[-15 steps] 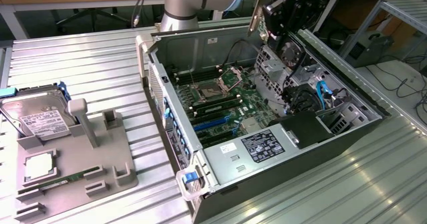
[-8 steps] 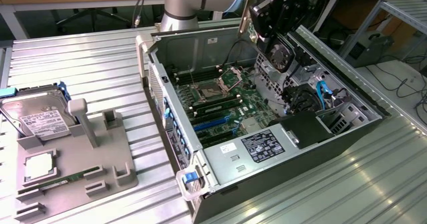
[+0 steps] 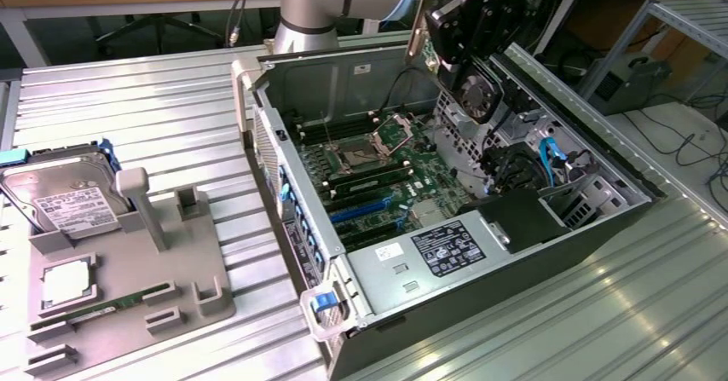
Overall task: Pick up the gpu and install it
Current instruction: 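Insert the gpu into the slot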
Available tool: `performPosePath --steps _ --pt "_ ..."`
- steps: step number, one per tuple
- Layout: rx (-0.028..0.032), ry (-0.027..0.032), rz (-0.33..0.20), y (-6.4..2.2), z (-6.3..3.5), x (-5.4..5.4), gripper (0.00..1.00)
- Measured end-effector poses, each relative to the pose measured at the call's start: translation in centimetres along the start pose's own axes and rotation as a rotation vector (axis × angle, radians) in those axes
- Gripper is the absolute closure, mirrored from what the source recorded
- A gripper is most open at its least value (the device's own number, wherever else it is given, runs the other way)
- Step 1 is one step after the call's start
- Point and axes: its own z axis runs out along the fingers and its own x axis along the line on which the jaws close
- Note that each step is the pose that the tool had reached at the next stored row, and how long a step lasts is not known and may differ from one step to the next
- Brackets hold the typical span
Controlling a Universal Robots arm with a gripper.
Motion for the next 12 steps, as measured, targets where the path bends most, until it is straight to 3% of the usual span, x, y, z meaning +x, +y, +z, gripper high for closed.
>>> performPosePath --steps 8,12 --pt "-0.0004 0.0003 -0.015 -0.01 -0.01 0.01 0.72" --pt "-0.0018 0.001 -0.057 -0.01 0.0 0.03 0.72"
